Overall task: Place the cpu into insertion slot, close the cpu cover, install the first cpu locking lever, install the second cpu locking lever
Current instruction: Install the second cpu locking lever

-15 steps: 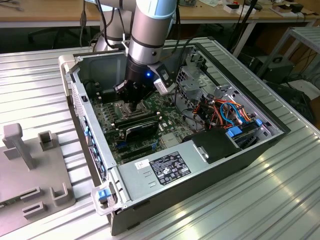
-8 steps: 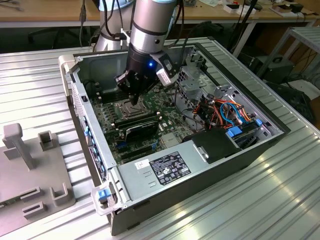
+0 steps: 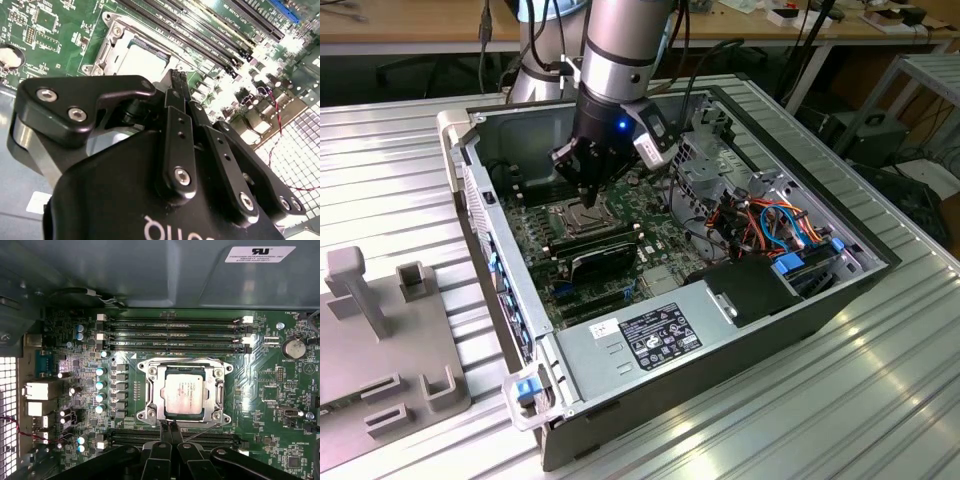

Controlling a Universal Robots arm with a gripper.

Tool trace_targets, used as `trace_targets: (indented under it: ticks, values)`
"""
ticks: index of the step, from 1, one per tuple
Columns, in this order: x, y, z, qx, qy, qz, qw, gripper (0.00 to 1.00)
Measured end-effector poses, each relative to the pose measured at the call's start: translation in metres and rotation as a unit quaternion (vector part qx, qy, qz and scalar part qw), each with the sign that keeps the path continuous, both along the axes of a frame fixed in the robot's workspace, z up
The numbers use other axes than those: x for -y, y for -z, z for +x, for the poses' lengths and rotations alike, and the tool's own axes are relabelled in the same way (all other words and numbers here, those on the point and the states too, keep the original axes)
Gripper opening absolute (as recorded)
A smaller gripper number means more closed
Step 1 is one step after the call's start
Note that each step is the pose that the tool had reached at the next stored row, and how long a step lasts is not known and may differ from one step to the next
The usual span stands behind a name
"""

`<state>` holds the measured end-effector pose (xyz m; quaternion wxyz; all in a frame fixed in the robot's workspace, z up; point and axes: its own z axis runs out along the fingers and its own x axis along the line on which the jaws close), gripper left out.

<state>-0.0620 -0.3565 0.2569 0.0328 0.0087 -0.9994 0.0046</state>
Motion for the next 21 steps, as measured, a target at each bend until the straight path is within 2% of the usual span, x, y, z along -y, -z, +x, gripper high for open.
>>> trace_targets:
  ticks: [2,5,6,7,9,14,17,21]
  values:
    - [0.0003,0.0000,-0.0005,0.0000,0.000,0.0001,1.00000,0.11]
    - [0.0078,0.0001,-0.0019,0.0002,0.000,0.0019,1.00000,0.11]
    - [0.0125,0.0000,-0.0023,0.0002,0.000,0.0024,1.00000,0.11]
    - [0.0142,0.0000,-0.0023,0.0001,0.000,0.0025,1.00000,0.11]
    - [0.0153,0.0000,-0.0032,0.0001,0.000,0.0034,0.99999,0.11]
    - [0.0153,0.0017,-0.0166,0.0004,0.000,0.0071,0.99998,0.11]
    - [0.0152,0.0043,-0.0167,0.0003,0.000,0.0100,0.99995,0.11]
    - [0.0152,0.0110,-0.0152,0.0004,-0.001,0.0128,0.99992,0.11]
